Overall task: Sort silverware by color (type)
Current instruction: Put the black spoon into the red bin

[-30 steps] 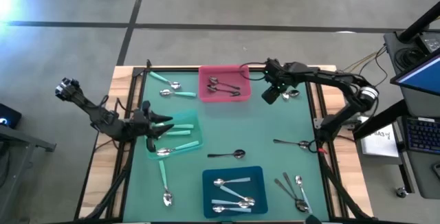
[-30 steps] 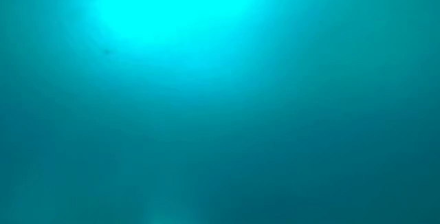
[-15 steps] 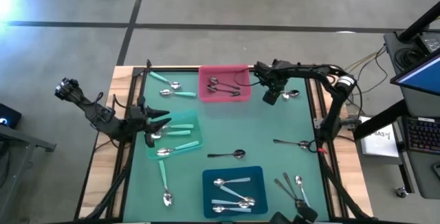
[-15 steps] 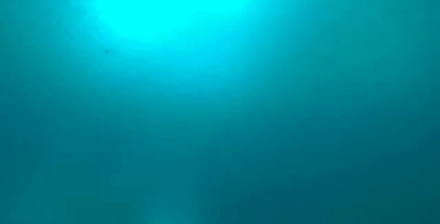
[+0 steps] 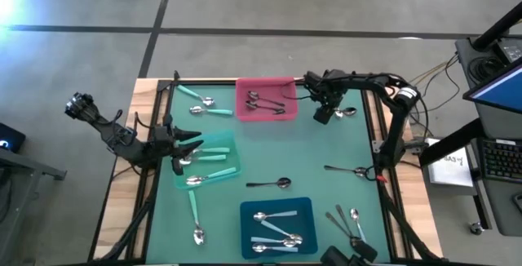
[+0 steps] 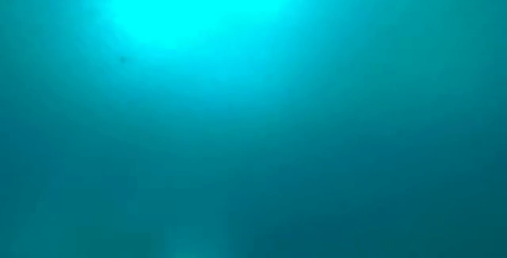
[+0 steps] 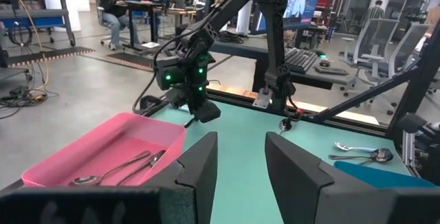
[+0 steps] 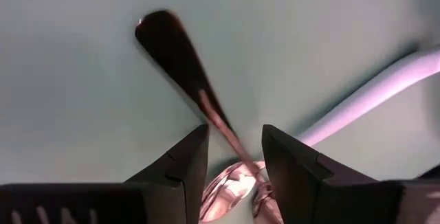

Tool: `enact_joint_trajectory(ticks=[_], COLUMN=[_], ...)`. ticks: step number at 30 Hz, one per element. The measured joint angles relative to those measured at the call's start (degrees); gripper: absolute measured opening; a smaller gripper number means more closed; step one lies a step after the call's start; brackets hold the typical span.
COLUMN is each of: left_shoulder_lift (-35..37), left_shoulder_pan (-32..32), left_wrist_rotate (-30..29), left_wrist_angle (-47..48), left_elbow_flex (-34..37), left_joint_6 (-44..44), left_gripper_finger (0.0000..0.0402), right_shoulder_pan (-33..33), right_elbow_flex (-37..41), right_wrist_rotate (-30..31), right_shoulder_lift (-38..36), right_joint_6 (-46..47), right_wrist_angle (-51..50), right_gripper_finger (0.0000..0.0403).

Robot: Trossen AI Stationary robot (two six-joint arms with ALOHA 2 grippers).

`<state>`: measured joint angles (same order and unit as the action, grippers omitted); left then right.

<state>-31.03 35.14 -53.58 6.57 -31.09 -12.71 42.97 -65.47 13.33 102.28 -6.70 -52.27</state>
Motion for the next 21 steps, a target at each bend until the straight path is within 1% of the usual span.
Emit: enact_joint_trajectory(ticks=[7, 12, 16, 21], left_shoulder_lift=[-0.02, -0.02, -0.01, -0.02], left_shoulder_pan=[0.00, 0.00, 0.00, 0.00], left_wrist_rotate=[0.00, -0.02, 0.00, 0.00], left_wrist_angle=[0.46, 0.48, 0.45, 0.48], left_elbow_flex=[0.00, 0.00, 0.00, 0.00], left_joint_6=[-0.02, -0.02, -0.02, -0.02], left_gripper_finger=[0.0107, 0.0107, 0.0107, 0.0107], right_shoulder_pan=[-0.05, 0.29, 1.06, 1.66], right_elbow_flex=[0.15, 0.15, -0.07, -0.10], right_wrist_rotate=[-0.54, -0.91, -4.29, -5.15], right_shoulder_lift=[-1.63, -1.21, -0.02, 0.68], right_joint_6=[0.20, -1.42, -3.67, -4.60], right_wrist_angle=[0.14, 0.75, 0.93, 1.21], right_gripper_finger=[0.0132, 0.0132, 0.0132, 0.0124])
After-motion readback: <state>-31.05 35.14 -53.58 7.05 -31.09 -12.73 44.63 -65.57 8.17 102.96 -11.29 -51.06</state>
